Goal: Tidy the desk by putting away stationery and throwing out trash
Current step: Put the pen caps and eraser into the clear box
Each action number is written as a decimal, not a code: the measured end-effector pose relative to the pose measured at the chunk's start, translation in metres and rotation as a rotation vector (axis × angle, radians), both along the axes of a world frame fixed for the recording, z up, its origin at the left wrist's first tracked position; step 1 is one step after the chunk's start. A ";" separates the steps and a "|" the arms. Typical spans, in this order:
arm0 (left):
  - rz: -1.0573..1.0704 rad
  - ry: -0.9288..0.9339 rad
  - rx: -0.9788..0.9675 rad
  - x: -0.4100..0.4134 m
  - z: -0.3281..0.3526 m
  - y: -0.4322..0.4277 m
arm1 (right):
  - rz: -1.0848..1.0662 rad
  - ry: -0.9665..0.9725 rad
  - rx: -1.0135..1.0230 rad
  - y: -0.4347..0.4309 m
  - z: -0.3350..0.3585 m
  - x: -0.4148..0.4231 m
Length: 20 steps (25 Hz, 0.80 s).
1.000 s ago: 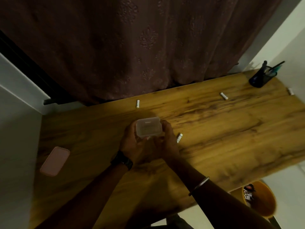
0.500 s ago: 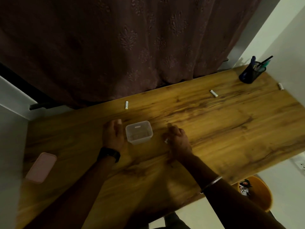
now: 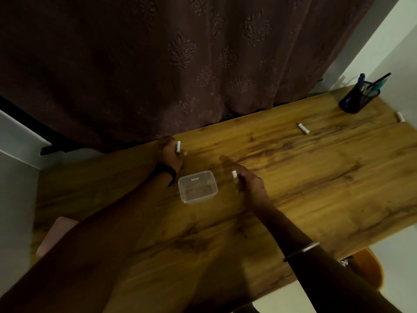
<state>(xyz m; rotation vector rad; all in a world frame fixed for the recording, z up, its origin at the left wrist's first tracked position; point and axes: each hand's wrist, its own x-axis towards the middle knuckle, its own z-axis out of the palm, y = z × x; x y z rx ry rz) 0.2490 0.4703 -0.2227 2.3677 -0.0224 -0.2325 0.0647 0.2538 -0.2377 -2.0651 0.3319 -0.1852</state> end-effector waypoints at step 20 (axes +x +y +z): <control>-0.338 -0.096 0.134 -0.001 0.058 -0.154 | -0.234 -0.065 0.084 -0.145 0.008 0.029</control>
